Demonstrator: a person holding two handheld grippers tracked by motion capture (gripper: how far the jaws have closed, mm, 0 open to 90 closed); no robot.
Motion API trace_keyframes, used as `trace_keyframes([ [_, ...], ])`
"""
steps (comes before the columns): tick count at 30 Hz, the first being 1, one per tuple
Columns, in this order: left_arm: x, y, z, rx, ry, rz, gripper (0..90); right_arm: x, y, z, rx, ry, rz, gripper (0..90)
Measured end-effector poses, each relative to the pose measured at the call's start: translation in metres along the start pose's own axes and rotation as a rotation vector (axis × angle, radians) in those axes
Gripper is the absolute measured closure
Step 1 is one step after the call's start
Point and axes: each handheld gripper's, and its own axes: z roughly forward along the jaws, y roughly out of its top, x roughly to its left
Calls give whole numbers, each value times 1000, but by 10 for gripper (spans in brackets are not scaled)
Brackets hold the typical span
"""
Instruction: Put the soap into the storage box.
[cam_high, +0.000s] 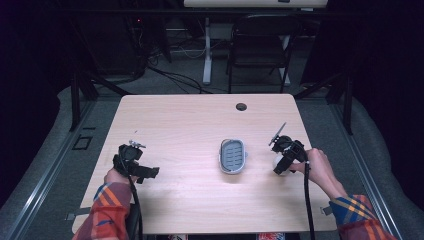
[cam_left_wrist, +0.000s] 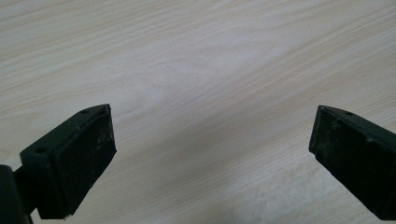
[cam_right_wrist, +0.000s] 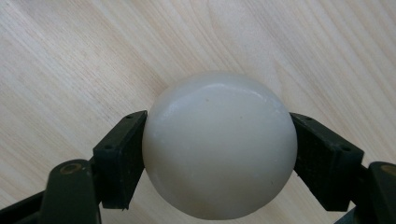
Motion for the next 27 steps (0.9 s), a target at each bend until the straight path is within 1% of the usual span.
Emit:
trace_keyframes([
  [3, 0, 0, 0, -1, 1, 0, 3, 2, 3, 0, -7, -1, -4, 239],
  [4, 0, 0, 0, -2, 1, 0, 3, 2, 6, -2, 9, -5, -23, 239],
  [6, 0, 0, 0, -1, -1, 0, 3, 3, 7, -2, 3, -7, -25, 239],
  [7, 0, 0, 0, -1, -1, 0, 3, 5, 8, -1, -16, -1, -10, 239],
  [8, 0, 0, 0, 2, -1, -1, 3, 5, 8, -1, -16, -1, -10, 239],
  [9, 0, 0, 0, 0, 0, 1, 3, 4, 9, -2, -6, -4, -23, 239],
  [11, 0, 0, 0, 0, 0, 0, 3, 6, 11, -3, -9, -1, -23, 239],
  [12, 0, 0, 0, -1, 0, 0, 3, 6, 12, -3, -10, -3, -33, 239],
  [14, 0, 0, 0, -1, 0, 0, 3, 7, 13, -4, -13, -2, -26, 239],
  [15, 0, 0, 0, -1, 0, 0, 3, 7, 15, -4, -6, -2, -37, 239],
  [16, 0, 0, 0, -1, 0, 0, 3, 8, 16, -3, -18, -3, -35, 239],
  [17, 0, 0, 0, -2, 0, 0, 3, 9, 17, -5, -7, -6, -40, 239],
  [18, 0, 0, 0, -1, 0, 0, 3, 10, 19, -5, -13, 3, -41, 239],
  [19, 0, 0, 0, -1, 0, 0, 3, 11, 21, -6, -7, -6, -54, 239],
  [20, 0, 0, 0, -1, 0, 0, 3, 11, 21, -6, -7, -6, -54, 239],
  [23, -1, 0, 0, 1, -3, -1, 3, 13, 25, -6, -12, 6, -54, 239],
  [25, -1, 0, 0, 2, -4, -1, 3, 14, 27, -6, -10, 2, -62, 239],
  [27, -1, 0, 1, 2, -5, 0, 4, 15, 29, -5, -17, 11, -60, 239],
])
